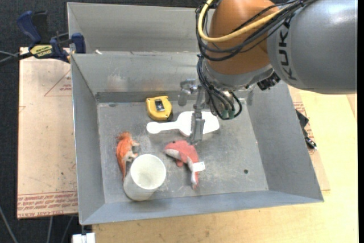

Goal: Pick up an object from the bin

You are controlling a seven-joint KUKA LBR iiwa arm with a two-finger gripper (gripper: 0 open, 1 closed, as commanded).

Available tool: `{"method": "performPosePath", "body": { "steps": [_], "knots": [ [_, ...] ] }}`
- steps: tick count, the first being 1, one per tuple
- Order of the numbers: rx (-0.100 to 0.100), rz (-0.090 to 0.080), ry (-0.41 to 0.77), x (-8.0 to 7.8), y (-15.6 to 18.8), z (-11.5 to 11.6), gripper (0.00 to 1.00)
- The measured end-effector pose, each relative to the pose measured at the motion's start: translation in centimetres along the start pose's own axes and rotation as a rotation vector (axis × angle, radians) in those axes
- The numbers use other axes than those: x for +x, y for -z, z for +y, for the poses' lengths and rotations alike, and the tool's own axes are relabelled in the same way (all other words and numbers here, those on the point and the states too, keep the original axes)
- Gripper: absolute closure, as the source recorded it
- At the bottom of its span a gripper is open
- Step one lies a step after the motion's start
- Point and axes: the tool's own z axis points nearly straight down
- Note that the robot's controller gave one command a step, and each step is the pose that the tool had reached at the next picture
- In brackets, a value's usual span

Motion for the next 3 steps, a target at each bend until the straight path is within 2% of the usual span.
{"method": "performPosePath", "body": {
  "steps": [1, 2, 3],
  "knots": [
    [-0.001, -0.008, -0.002, -0.1, 0.5, 0.0, 0.0],
    [-0.002, -0.012, -0.052, 0.1, -0.6, -0.2, 0.0],
    [-0.002, -0.011, -0.138, -0.5, -5.5, -0.6, 0.0]
  ]
}}
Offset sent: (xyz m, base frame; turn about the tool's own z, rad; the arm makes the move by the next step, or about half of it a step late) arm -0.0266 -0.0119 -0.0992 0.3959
